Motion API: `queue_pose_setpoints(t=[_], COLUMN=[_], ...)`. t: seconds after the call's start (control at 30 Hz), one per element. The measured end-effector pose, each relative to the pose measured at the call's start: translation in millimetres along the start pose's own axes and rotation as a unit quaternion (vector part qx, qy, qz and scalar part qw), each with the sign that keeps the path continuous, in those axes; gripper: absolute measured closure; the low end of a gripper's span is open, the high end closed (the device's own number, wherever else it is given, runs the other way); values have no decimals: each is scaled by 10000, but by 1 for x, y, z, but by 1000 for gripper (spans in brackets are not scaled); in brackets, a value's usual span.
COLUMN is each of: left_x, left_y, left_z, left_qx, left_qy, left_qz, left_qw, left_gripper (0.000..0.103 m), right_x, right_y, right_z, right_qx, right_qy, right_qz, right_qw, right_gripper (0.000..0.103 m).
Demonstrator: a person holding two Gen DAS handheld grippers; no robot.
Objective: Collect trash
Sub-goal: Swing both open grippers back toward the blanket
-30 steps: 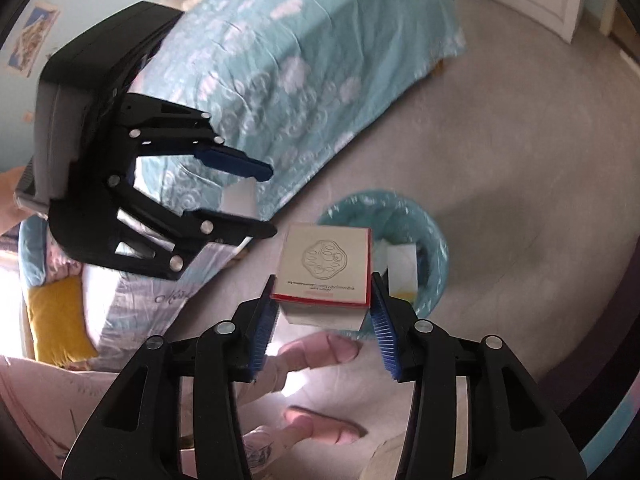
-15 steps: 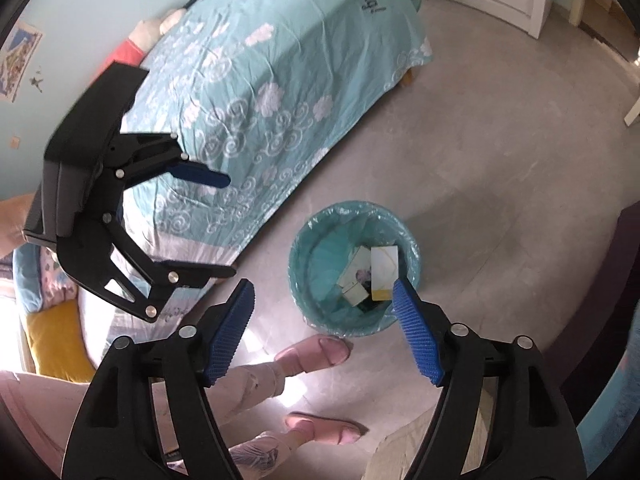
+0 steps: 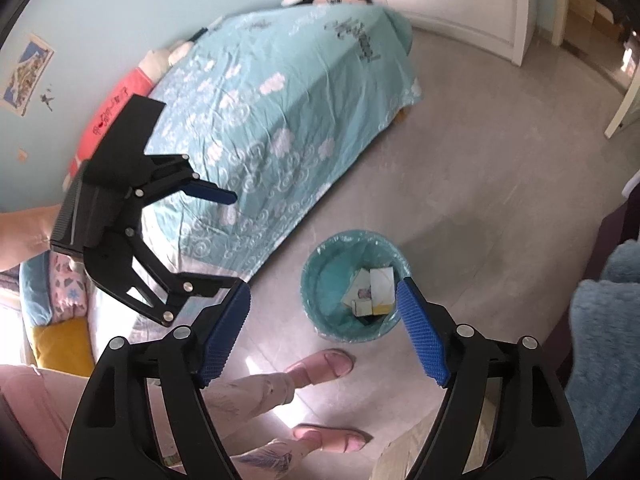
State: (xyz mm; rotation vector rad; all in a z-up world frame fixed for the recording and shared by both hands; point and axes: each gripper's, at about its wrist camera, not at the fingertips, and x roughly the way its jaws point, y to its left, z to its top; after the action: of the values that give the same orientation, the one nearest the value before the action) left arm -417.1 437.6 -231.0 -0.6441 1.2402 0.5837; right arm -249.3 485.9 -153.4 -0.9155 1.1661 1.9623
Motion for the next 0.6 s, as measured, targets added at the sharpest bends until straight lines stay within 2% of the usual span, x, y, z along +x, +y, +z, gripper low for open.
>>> queue_pose_setpoints(t=[0.23, 0.33, 0.47, 0.6], left_x=[-47, -70, -112, -148], left_y=[-18, -32, -71, -127], left_z=[15, 22, 43, 66], left_qx=[218, 398, 934, 1589], left_qy=[-249, -424, -820, -1243], left_qz=[140, 265, 534, 372], left_qw=[9994, 9980, 9908, 9787], left_gripper=[9, 8, 8, 7], right_x=[-61, -105, -180, -244], right_y=[24, 33, 41, 48], right_z=[4, -3, -36, -93], right_qx=[110, 310, 877, 1380], right_qy=[-447, -900, -1783, -2394], right_qz=[34, -66, -329, -892], right_qw=[9989, 9954, 9795, 9569], right_gripper=[17, 15, 14, 14])
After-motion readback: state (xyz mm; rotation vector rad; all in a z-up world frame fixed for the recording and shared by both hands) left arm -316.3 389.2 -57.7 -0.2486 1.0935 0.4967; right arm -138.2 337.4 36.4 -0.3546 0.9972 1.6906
